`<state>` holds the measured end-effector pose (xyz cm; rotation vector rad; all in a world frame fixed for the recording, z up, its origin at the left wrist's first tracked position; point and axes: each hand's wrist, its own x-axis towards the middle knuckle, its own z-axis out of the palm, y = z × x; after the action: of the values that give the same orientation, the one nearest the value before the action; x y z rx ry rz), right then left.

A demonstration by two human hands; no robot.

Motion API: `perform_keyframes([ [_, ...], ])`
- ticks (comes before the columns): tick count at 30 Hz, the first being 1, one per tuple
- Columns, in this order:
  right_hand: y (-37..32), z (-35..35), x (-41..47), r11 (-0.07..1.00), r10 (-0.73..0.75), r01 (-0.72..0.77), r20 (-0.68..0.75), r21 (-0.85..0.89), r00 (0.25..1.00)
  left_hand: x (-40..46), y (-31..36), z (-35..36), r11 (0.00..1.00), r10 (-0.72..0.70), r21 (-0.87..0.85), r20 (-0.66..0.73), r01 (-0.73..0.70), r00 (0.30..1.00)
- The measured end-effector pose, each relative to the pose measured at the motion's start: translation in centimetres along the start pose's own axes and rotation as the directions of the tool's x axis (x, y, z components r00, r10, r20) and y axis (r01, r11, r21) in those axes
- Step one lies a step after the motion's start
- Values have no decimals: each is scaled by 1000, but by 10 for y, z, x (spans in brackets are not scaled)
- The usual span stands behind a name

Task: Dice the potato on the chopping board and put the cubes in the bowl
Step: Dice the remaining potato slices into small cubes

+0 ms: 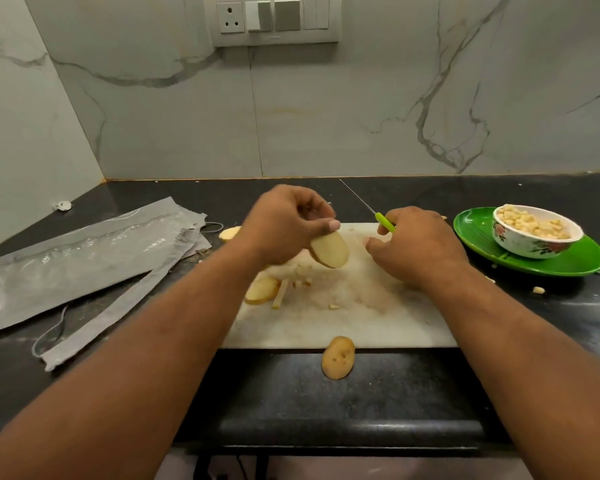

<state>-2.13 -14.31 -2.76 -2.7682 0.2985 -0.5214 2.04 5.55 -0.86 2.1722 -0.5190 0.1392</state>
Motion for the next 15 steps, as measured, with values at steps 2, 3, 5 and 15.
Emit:
perform_keyframes([
  [2,0,-1,-1,1000,5,-5,16,4,1000,4,2,10,995,16,97,48,-21,999],
  [3,-1,-1,-1,1000,4,-4,22,2,1000,5,2,9,984,35,173,72,-47,997],
  [5,-3,-3,-3,1000,10,-10,29,-5,1000,4,1,3,933,52,343,166,-107,985],
  [15,-20,-19,-23,991,-48,36,89,130,995,-6,8,-6,836,-59,525,372,-158,926],
])
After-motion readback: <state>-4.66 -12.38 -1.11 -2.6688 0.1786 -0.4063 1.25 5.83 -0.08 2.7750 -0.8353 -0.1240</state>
